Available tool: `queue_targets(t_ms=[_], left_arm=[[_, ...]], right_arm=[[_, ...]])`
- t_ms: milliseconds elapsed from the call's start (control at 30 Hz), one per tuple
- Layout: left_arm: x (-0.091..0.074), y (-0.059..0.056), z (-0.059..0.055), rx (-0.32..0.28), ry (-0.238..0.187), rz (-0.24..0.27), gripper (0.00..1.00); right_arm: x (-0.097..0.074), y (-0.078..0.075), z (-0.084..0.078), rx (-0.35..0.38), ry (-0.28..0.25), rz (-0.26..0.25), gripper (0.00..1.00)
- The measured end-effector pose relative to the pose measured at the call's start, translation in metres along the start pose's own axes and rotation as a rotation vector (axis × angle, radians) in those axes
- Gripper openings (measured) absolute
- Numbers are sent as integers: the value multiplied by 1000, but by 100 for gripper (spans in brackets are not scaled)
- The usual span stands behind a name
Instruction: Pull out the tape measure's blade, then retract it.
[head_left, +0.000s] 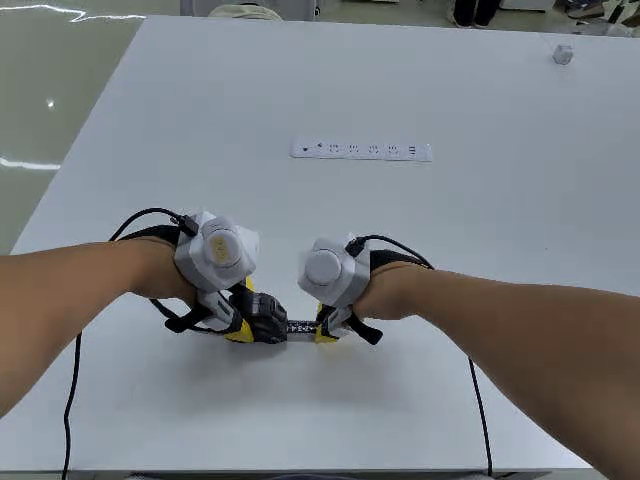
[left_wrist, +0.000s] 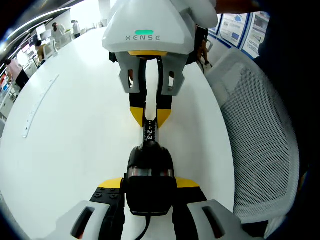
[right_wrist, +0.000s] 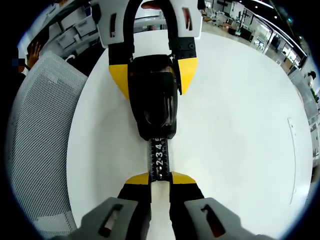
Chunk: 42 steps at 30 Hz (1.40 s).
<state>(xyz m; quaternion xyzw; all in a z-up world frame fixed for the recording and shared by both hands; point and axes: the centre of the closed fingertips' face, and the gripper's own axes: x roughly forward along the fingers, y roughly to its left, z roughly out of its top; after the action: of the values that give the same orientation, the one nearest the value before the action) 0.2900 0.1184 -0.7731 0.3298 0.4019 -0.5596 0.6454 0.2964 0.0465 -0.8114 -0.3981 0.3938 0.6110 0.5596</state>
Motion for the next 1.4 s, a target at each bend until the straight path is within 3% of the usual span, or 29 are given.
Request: queue_targets(t_ms=[1400], left_arm=[[0,-1,3,-10,-10,8,33]], right_arm=[[-9,-1,-21,31,18,-8,12]])
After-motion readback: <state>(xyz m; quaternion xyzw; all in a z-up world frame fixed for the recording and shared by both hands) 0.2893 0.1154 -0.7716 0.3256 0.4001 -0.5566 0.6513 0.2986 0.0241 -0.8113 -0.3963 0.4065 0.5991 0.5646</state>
